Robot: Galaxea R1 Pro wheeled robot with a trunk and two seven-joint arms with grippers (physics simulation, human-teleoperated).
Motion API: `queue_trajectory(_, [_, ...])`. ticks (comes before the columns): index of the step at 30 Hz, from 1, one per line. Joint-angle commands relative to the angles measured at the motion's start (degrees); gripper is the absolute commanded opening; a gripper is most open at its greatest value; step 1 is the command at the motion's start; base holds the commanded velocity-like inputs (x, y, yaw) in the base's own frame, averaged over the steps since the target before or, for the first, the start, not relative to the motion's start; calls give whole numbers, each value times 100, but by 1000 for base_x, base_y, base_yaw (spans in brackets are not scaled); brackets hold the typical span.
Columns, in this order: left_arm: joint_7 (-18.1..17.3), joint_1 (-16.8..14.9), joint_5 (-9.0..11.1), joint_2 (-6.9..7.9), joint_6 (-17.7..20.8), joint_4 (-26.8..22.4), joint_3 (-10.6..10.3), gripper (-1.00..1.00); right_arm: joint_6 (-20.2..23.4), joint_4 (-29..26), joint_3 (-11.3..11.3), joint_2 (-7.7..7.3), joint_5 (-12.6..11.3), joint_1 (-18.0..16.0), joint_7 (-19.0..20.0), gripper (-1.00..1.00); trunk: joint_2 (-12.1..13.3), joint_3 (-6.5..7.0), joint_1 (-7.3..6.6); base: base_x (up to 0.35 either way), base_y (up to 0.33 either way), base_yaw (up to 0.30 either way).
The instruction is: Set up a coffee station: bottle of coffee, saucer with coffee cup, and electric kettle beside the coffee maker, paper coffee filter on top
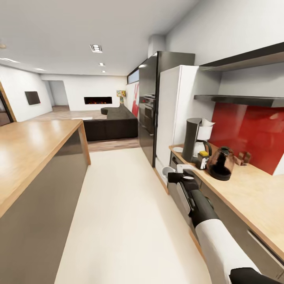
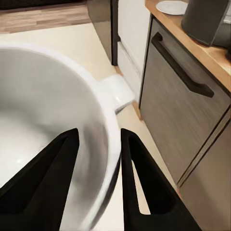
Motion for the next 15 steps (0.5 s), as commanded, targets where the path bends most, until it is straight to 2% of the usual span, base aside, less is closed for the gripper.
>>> queue_trajectory(1, [16,-2,-60,2,-24,12,41,100,32,-5,8,0,7,-1,-14,-100,-4,-2,5,302,172,5])
queue_trajectory(6, [16,-5,-60,2,-24,13,41,100,31,-1,8,0,11,0,-14,-100,-4,-2,5,311,145,1])
queue_trajectory(15, [13,-1,-60,2,-24,13,41,100,31,69,8,-6,31,0,-14,-100,-4,-2,5,331,75,0])
